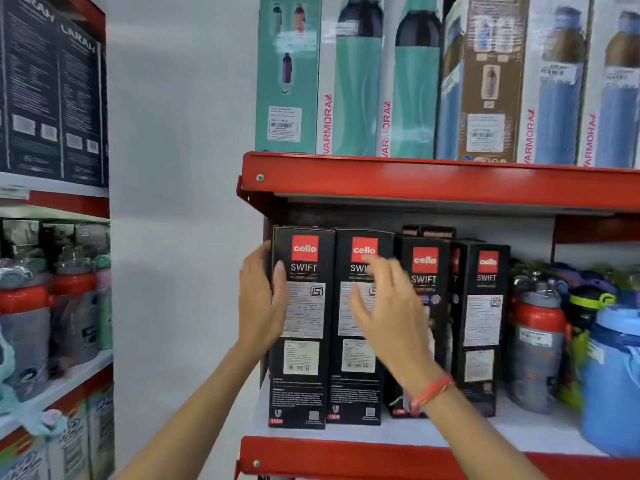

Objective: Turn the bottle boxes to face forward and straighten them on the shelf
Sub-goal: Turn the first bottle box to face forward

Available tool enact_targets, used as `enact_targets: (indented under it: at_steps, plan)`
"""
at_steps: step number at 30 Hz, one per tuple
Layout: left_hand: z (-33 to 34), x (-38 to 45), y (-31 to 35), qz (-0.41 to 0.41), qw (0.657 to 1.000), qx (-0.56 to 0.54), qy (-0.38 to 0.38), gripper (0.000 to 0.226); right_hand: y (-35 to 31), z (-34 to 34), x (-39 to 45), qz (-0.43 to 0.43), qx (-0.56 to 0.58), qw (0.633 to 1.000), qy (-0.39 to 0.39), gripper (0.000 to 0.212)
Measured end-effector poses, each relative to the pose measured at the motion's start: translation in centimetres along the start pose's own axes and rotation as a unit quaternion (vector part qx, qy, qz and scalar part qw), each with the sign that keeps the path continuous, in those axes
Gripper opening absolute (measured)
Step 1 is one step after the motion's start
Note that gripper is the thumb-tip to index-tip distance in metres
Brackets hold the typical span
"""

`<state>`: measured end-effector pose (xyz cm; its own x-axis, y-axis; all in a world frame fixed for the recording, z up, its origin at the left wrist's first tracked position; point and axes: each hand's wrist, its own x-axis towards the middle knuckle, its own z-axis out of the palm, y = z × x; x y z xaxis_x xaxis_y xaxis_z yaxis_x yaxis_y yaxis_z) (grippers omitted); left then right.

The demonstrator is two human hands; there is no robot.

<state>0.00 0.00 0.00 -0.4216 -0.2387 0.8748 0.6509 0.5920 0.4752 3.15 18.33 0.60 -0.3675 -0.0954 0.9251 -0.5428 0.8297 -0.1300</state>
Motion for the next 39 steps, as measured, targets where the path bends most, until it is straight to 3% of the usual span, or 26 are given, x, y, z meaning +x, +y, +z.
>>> enact_targets:
  at_steps: [2, 5, 8, 11, 15, 20, 23, 25, 27, 31, 33, 39]
  plan:
    - [0.2, -0.5, -1.2, -0.12, 0.989, -0.075, -0.051, 0.053, -1.1, 2.1, -1.2, 0.06, -0.009, 0.996, -0.068, 0.051]
    - [0.8, -1.3, -3.6, -0.247, 0.941, -0.166, -0.163, 0.073, -2.7, 5.1, -3.8, 0.104, -0.008, 0.984, -0.142, 0.065]
    - [0.7, -1.5, -5.9, -0.283, 0.901, -0.23, -0.237, 0.088, -4.1, 6.8, -5.3, 0.148, -0.029, 0.975, -0.163, 0.083]
    - [0.8, -2.3, -7.4, -0.318, 0.869, -0.252, -0.284, 0.084, -5.5, 8.5, -7.0, 0.174, -0.064, 0.971, -0.15, 0.103]
    - [0.4, -2.3, -6.8, -0.318, 0.867, -0.282, -0.261, 0.081, -6.6, 9.5, -7.0, 0.177, -0.091, 0.97, -0.137, 0.121]
    - [-1.4, -1.6, -4.4, -0.281, 0.871, -0.302, -0.266, 0.048, -8.0, 8.1, -5.6, 0.174, -0.106, 0.966, -0.157, 0.125]
    - [-2.8, -1.5, -3.8, -0.285, 0.885, -0.272, -0.25, 0.069, -9.1, 6.9, -4.7, 0.172, -0.097, 0.962, -0.191, 0.13]
    - [-3.8, -1.5, -3.8, -0.303, 0.887, -0.259, -0.234, 0.082, -9.2, 5.9, -4.2, 0.168, -0.054, 0.964, -0.198, 0.129]
    - [-5.2, -1.3, -3.3, -0.291, 0.892, -0.258, -0.23, 0.08, -8.7, 4.9, -3.7, 0.176, 0.029, 0.963, -0.201, 0.127]
    - [-7.9, -1.1, -3.0, -0.234, 0.908, -0.229, -0.263, 0.075, -6.1, 3.5, -2.7, 0.198, 0.235, 0.919, -0.246, 0.127]
    - [-8.6, -1.4, -3.4, -0.21, 0.911, -0.226, -0.275, 0.069, -4.7, 3.4, -2.3, 0.184, 0.265, 0.902, -0.286, 0.125]
    - [-8.0, -2.6, -3.4, -0.158, 0.932, -0.201, -0.256, 0.091, -2.7, 4.6, -1.2, 0.17, 0.352, 0.856, -0.337, 0.112]
